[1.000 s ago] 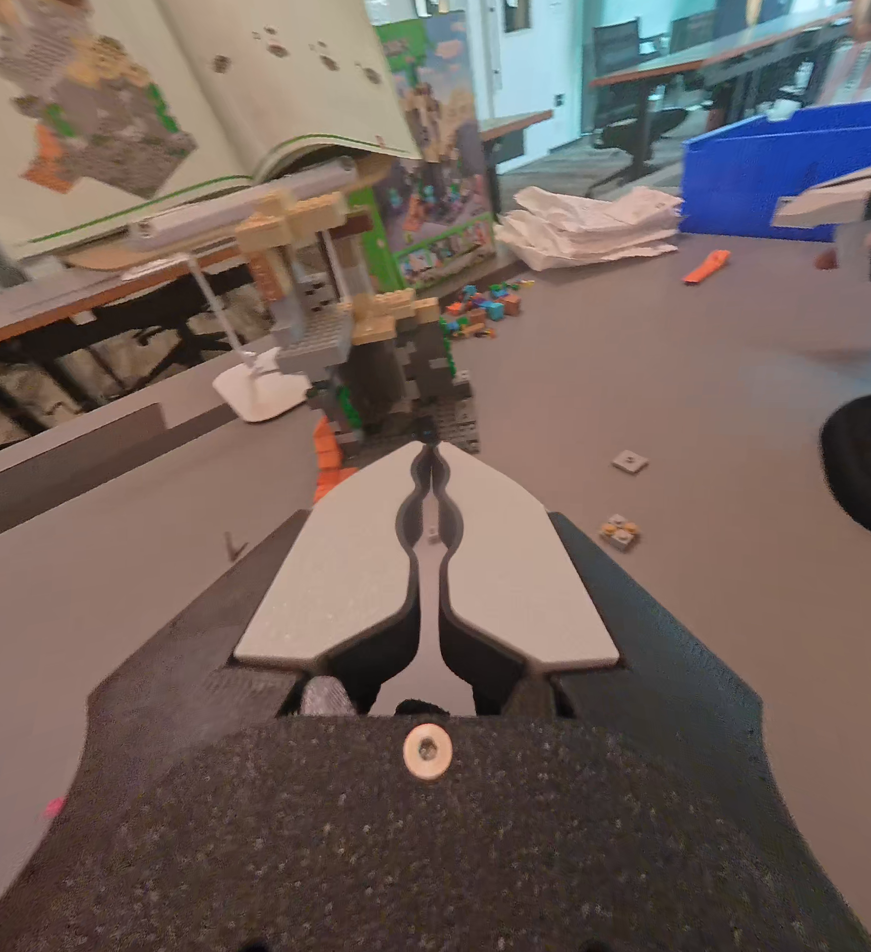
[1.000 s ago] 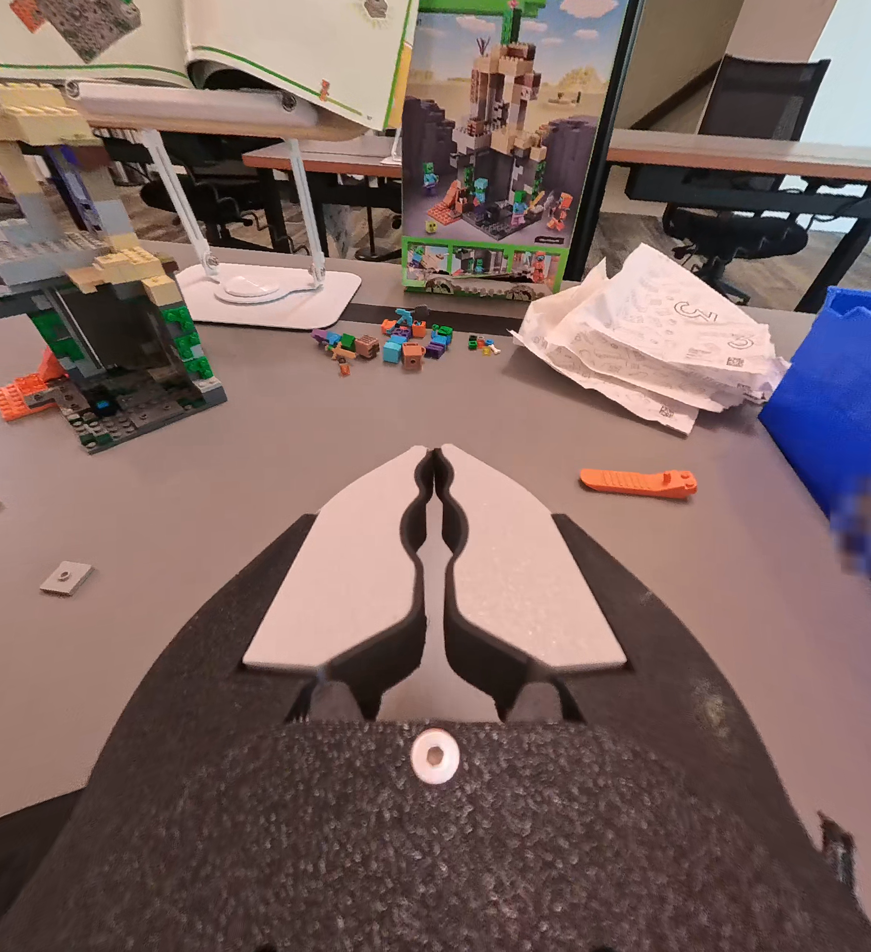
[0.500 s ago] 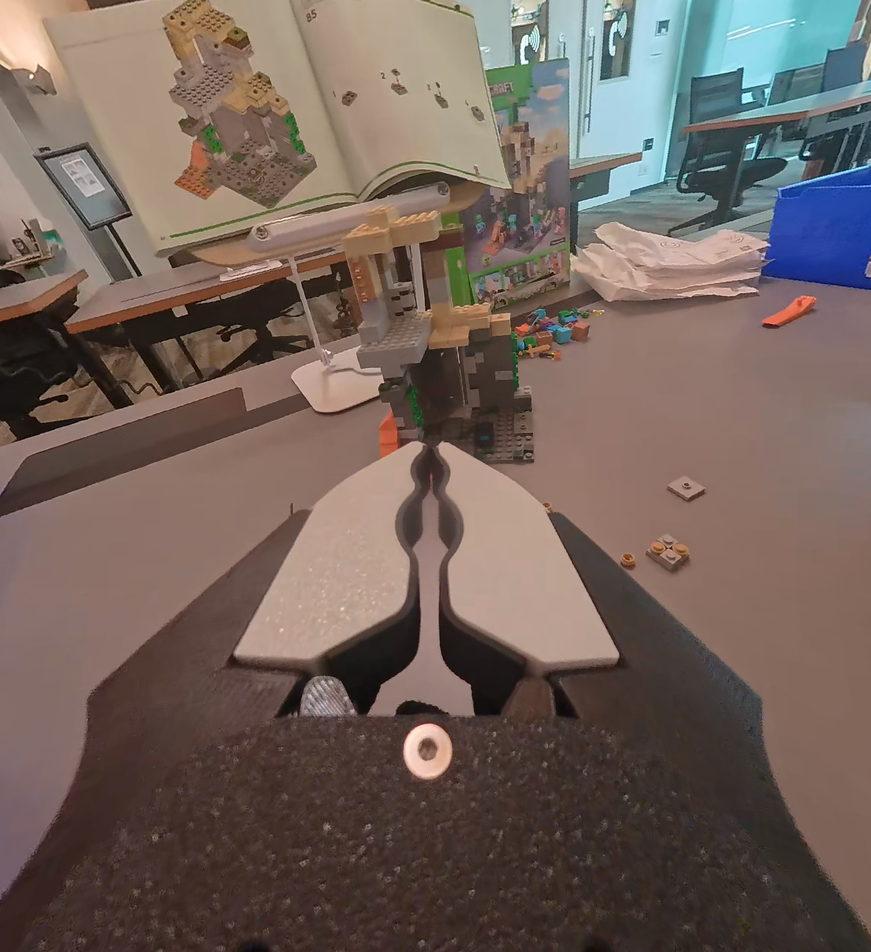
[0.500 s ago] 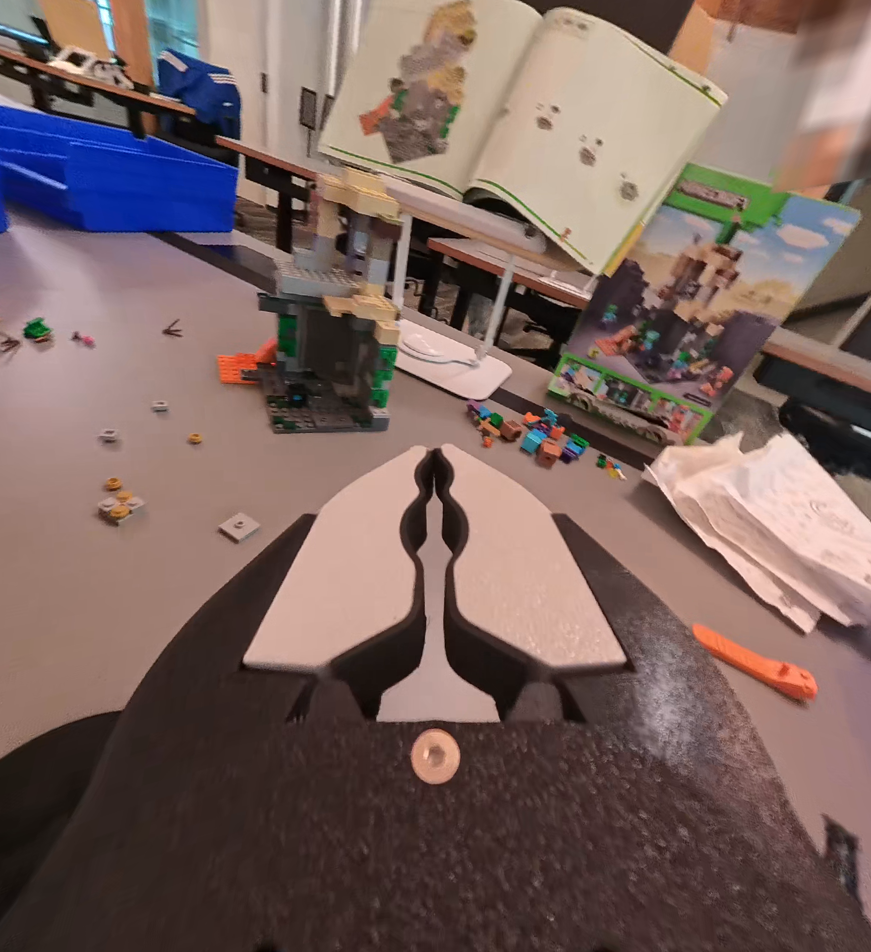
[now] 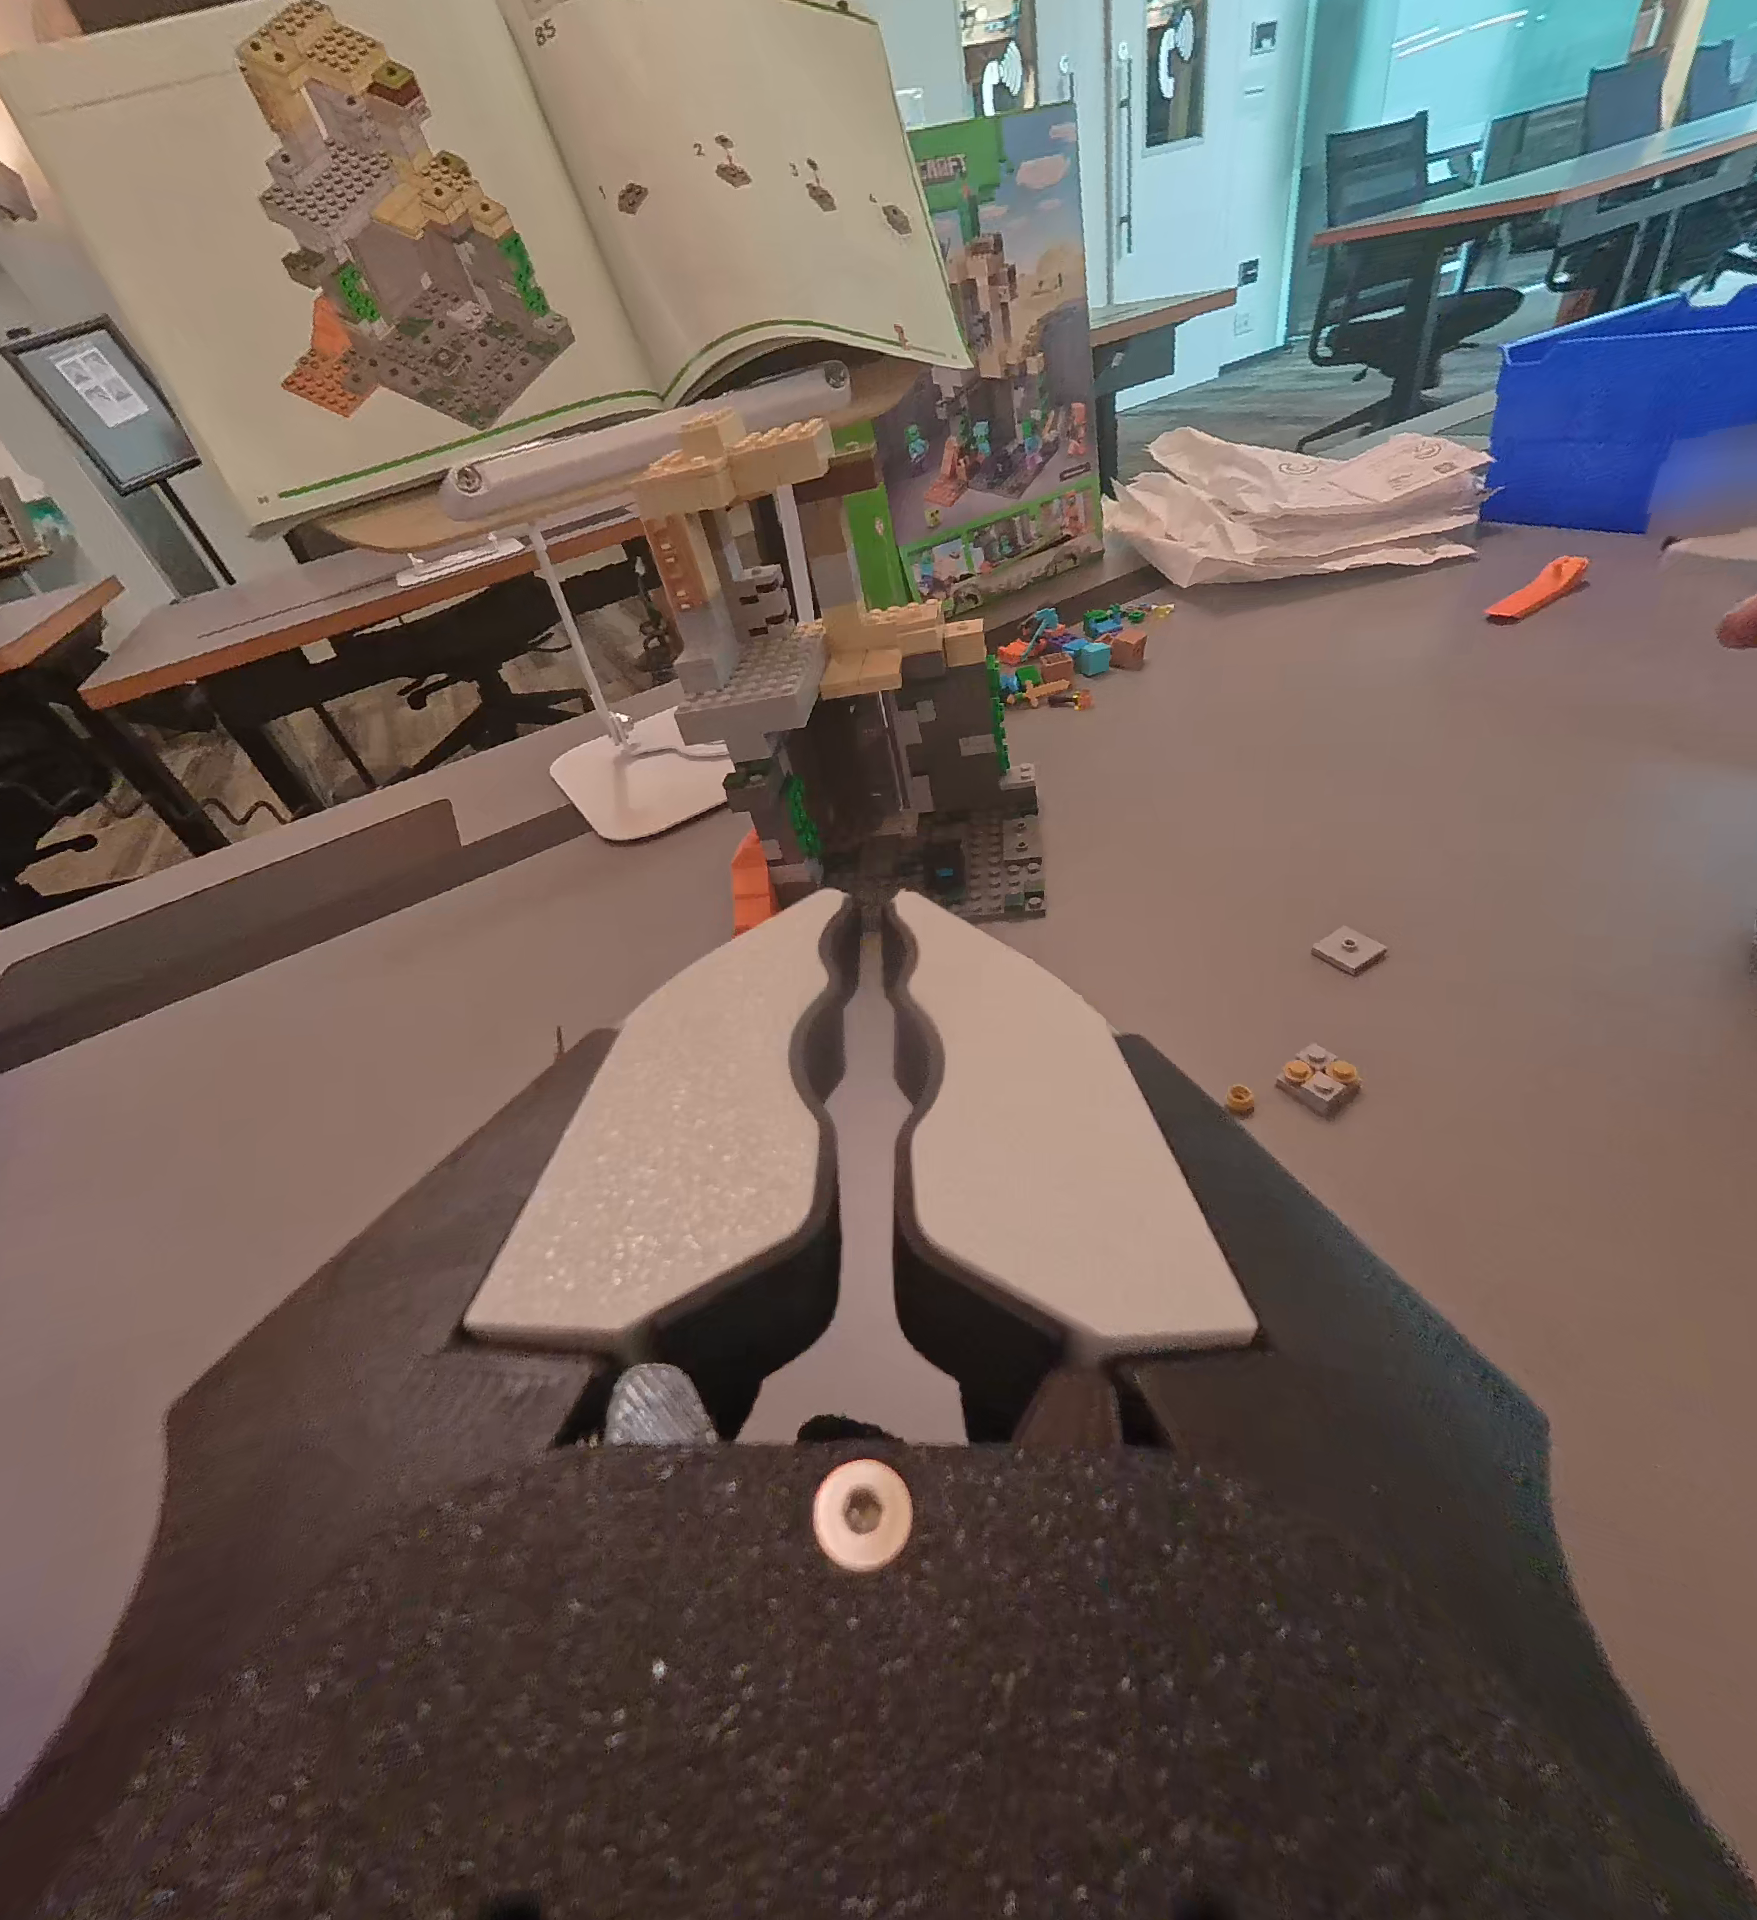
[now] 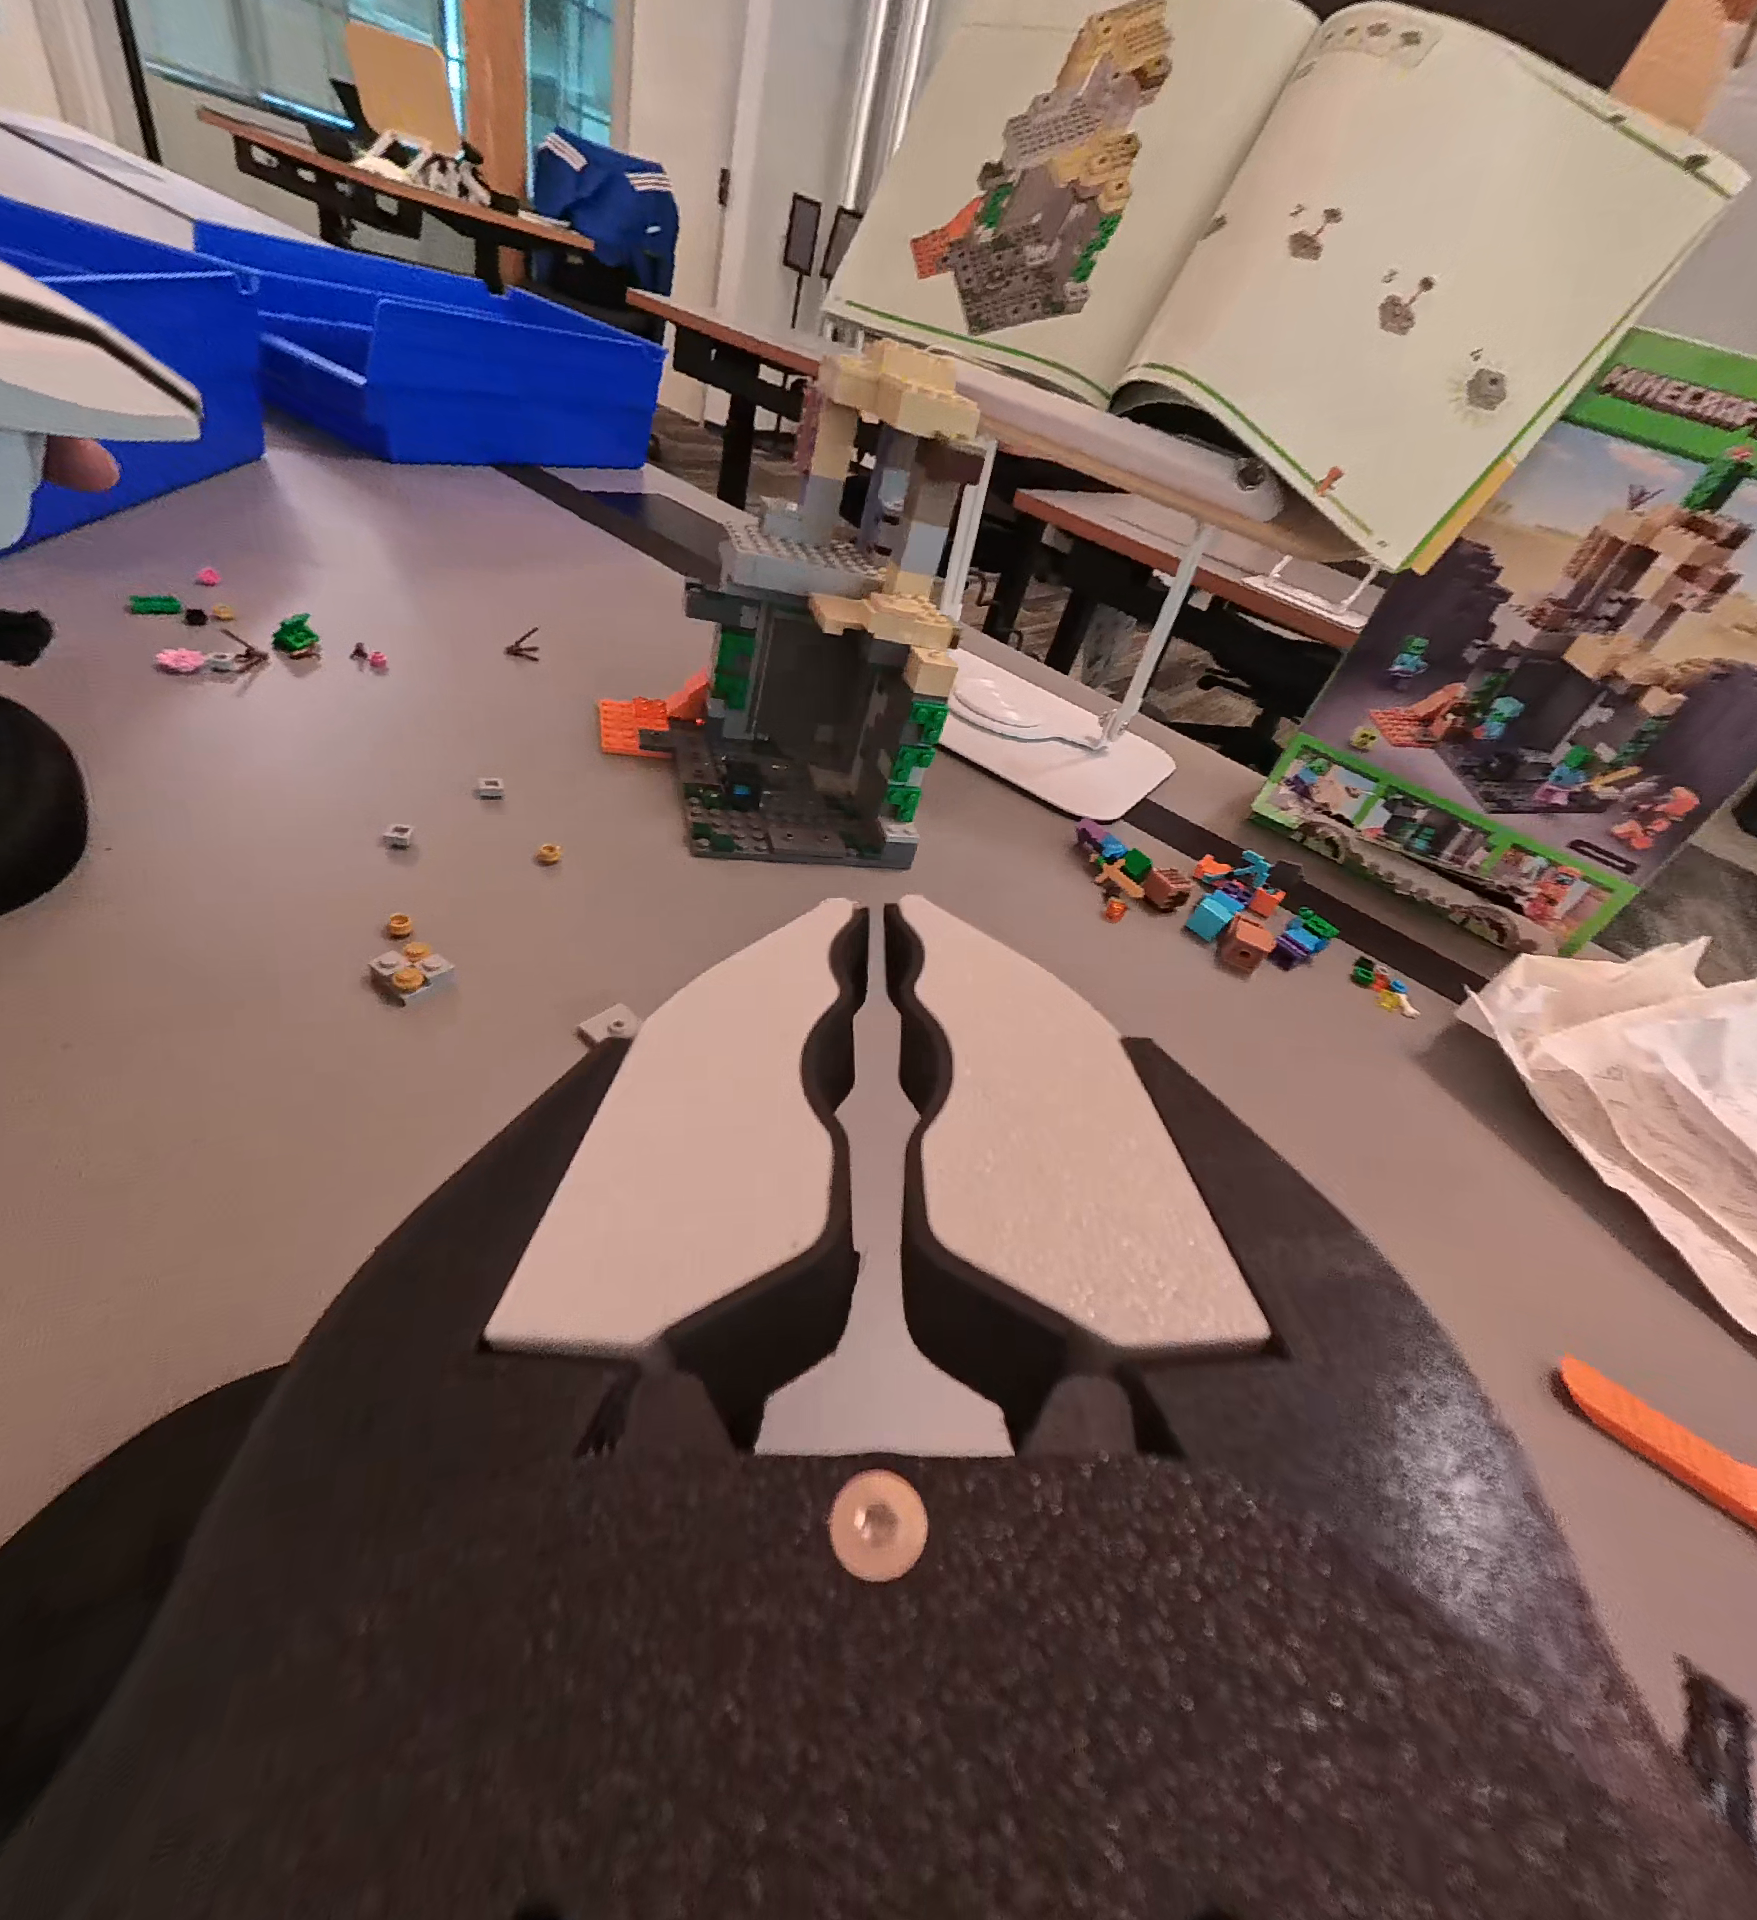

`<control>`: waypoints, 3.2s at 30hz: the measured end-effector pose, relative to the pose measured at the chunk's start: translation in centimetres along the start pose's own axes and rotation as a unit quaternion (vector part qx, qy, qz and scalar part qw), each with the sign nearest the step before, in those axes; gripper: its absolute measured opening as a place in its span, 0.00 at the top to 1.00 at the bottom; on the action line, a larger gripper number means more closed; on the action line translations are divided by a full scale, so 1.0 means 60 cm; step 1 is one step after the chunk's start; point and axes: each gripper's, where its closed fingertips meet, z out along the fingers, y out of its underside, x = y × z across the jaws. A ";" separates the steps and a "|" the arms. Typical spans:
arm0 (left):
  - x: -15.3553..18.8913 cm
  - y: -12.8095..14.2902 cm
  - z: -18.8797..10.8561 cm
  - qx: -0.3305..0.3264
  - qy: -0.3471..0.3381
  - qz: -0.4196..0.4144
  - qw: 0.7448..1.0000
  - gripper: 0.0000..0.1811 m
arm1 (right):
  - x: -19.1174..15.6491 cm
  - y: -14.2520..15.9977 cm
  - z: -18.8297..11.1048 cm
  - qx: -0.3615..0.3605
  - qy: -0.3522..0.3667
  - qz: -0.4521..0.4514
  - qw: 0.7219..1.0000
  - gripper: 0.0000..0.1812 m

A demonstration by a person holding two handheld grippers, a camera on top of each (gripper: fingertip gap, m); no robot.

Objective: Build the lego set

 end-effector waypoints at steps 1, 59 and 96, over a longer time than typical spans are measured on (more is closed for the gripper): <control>0.003 -0.001 0.000 0.002 0.006 0.002 1.000 0.97 | -0.004 0.000 0.000 0.000 -0.007 -0.001 1.000 0.98; 0.045 0.026 0.007 -0.032 0.070 0.031 0.997 0.96 | -0.138 0.142 0.104 -0.419 -0.443 -0.200 0.767 0.91; 0.051 0.031 0.007 -0.037 0.082 0.038 0.995 0.97 | -0.185 0.112 0.088 -0.388 -0.472 -0.223 0.760 0.91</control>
